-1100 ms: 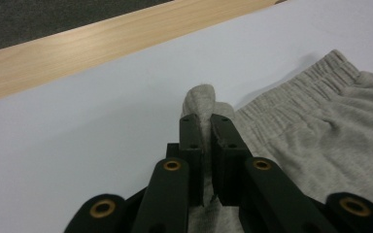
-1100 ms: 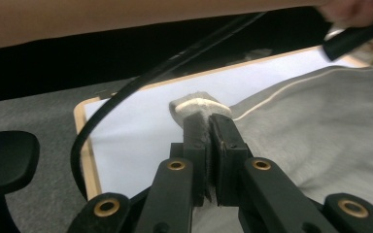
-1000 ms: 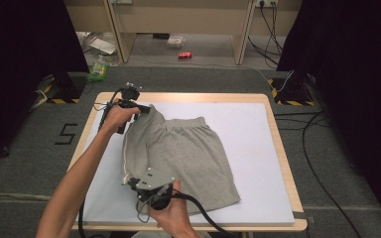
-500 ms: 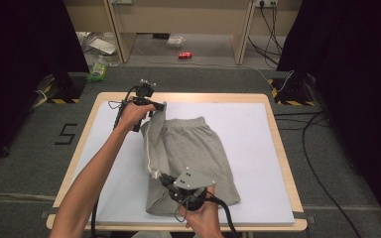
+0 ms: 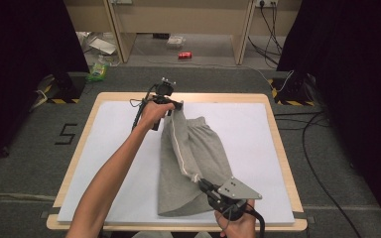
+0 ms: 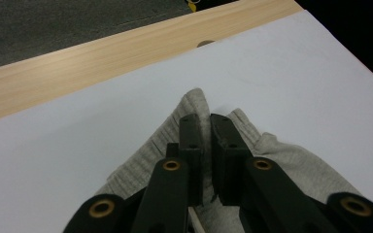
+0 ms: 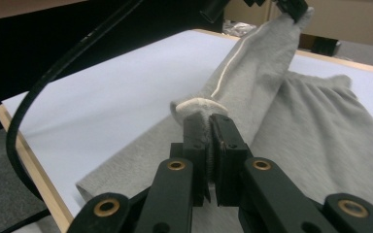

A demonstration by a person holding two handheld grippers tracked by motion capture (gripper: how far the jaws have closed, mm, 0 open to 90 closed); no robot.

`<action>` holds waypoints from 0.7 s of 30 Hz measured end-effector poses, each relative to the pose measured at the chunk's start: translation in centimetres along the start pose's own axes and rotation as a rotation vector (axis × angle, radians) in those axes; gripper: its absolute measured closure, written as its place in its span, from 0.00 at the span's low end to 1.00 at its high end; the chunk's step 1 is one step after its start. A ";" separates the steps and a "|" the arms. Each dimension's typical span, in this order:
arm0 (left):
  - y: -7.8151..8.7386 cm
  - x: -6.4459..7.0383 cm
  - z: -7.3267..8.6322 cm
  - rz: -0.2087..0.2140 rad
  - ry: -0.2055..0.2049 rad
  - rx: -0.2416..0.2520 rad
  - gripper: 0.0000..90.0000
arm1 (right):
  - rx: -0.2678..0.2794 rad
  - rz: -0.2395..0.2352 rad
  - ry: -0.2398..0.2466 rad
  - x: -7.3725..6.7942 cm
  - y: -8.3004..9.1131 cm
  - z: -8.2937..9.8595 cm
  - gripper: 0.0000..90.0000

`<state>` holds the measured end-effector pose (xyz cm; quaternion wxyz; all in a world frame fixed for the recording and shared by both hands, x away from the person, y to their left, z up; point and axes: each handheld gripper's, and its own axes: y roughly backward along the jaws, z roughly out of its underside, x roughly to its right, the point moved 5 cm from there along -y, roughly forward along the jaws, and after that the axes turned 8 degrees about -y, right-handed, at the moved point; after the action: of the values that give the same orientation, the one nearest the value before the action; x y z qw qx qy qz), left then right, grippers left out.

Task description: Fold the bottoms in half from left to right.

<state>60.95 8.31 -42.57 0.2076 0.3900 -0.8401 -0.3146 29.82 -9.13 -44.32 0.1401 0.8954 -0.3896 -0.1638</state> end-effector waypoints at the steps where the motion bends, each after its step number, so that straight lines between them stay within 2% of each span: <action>1: -0.3 0.3 -0.1 0.001 -0.005 -0.006 0.93 | 0.001 0.005 -0.005 0.2 0.3 0.2 0.96; 3: -0.8 0.7 -0.2 0.001 -0.003 -0.004 0.93 | 0.005 0.024 -0.017 0.8 0.8 0.7 0.96; 8: -1.7 1.9 -0.4 0.012 -0.010 -0.014 0.93 | 0.009 0.034 -0.028 1.2 1.6 1.0 0.96; 17: -3.4 2.8 -0.3 -0.001 -0.012 -0.040 0.91 | 0.012 0.078 -0.047 2.5 2.6 1.8 0.96; 21: -4.3 3.3 0.0 -0.003 0.004 -0.047 0.90 | 0.012 0.096 -0.056 3.1 3.0 2.1 0.96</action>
<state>61.26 3.58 -45.23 0.2178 0.3870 -0.8314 -0.3339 29.01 -13.66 -45.68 0.1317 0.8715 -0.4369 -0.1794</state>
